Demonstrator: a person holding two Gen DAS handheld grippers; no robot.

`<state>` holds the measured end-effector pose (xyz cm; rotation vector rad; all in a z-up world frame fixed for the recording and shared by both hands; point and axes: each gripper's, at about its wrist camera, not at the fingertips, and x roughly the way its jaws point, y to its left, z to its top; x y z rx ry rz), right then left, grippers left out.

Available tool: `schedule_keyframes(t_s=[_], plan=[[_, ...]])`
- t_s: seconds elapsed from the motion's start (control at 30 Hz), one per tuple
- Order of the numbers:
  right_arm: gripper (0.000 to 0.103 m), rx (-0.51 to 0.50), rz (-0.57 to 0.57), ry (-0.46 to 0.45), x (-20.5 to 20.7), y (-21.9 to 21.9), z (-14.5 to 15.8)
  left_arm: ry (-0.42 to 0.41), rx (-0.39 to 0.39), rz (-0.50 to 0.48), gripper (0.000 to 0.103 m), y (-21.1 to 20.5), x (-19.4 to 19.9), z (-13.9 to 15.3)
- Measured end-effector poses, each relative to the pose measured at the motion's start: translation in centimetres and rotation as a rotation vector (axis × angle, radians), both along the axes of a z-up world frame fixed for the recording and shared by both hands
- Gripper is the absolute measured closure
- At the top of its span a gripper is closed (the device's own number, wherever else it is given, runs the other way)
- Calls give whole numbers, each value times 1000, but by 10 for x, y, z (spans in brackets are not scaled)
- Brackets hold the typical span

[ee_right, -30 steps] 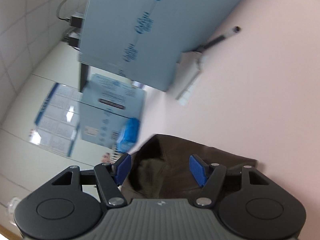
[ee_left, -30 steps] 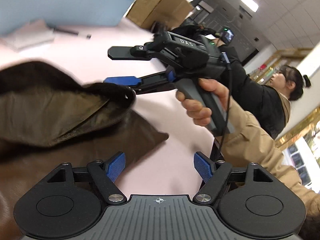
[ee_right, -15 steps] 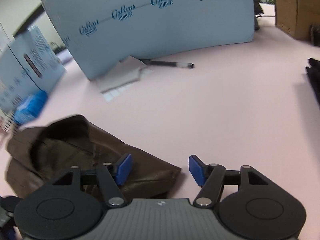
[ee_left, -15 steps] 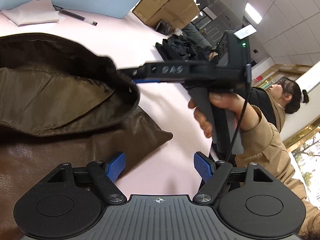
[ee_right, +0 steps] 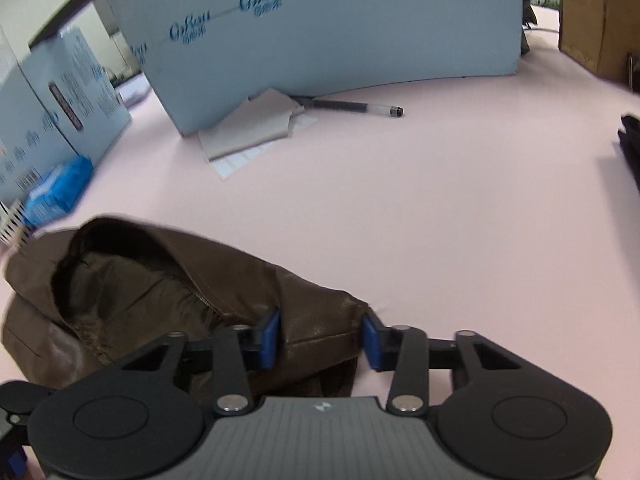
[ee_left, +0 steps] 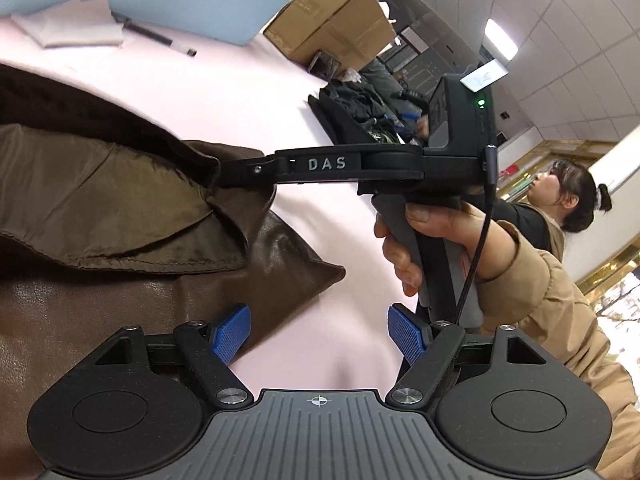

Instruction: Fold clothes

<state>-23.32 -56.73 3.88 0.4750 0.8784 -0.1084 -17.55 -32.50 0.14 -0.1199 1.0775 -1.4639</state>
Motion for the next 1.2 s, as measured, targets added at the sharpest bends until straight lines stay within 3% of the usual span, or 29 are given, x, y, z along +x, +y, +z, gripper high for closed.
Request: schedule_keyframes(t_s=[0.13, 0.23, 0.4, 0.5, 0.63, 0.73, 1.0, 1.2], plan=[[76, 198, -35, -108, -16, -24, -12, 24, -39, 24, 23, 7, -6, -1], [77, 274, -50, -158, -24, -33, -17, 78, -63, 69, 22, 13, -6, -6], [78, 299, -43, -197, -25, -31, -14, 224, -108, 181, 22, 19, -4, -22], [78, 291, -42, -189, -21, -28, -10, 293, -76, 283, 22, 15, -11, -27], [78, 281, -31, -181, -17, -27, -7, 508, -54, 359, 22, 21, -19, -34], [78, 296, -36, -183, -18, -29, -9, 506, -21, 432, 22, 18, -25, -37], [78, 334, -30, -209, -22, -31, -13, 512, -33, 699, 22, -2, -34, -36], [78, 371, -16, -223, -20, -35, -16, 557, -33, 776, 21, -4, -34, -36]])
